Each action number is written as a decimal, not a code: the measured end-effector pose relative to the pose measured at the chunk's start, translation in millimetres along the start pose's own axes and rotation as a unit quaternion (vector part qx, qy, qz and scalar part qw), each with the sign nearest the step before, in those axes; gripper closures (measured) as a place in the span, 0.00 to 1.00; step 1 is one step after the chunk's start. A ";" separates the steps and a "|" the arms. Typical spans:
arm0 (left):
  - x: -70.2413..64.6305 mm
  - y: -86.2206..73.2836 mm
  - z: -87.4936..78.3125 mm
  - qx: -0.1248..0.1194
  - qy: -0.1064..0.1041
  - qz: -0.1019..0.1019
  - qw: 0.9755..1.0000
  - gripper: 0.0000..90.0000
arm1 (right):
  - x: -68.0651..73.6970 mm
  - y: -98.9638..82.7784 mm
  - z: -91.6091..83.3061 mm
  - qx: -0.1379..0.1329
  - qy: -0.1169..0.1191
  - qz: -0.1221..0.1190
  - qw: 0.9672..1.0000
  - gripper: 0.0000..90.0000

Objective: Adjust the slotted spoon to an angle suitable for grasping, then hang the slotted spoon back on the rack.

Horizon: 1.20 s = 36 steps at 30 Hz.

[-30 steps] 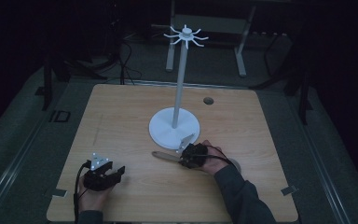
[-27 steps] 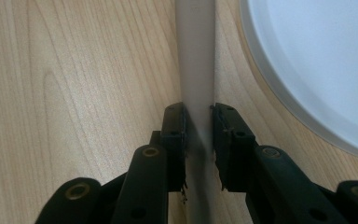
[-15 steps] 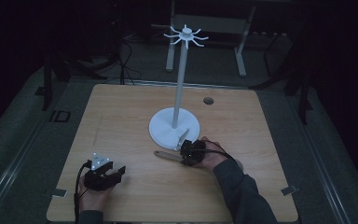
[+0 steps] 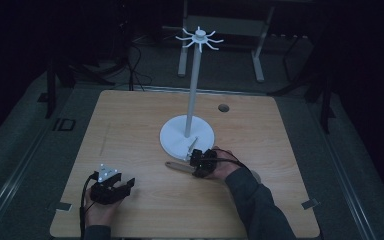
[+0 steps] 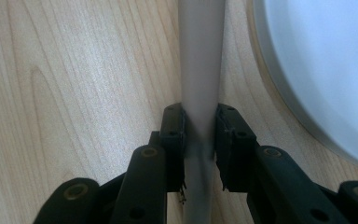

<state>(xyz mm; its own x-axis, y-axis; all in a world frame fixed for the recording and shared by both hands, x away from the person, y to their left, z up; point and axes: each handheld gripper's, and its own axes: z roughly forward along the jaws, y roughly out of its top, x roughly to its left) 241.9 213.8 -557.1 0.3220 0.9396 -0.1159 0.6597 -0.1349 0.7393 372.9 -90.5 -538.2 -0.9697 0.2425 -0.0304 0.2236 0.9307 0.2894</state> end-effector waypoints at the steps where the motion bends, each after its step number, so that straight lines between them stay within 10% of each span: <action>1: 0.0 0.0 0.2 0.001 0.000 0.000 1.000 0.48 | 0.1 -1.3 -0.1 -0.005 -0.003 0.002 1.000 0.82; 21: -4.1 2.8 4.7 0.004 -0.005 0.007 1.000 0.48 | 4.0 -7.9 -14.4 -0.063 -0.015 0.010 0.998 0.82; 36: -2.9 2.5 3.5 0.001 -0.003 0.005 1.000 0.48 | 3.9 -9.2 -34.6 -0.132 -0.037 0.026 0.990 0.83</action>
<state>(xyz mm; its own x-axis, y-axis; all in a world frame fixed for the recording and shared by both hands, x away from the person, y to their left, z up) 245.0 209.6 -557.2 0.3327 0.9362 -0.1135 0.6580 -0.1443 0.7390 363.6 -107.5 -508.0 -0.9451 0.3175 -0.0767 0.2305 0.8147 0.5321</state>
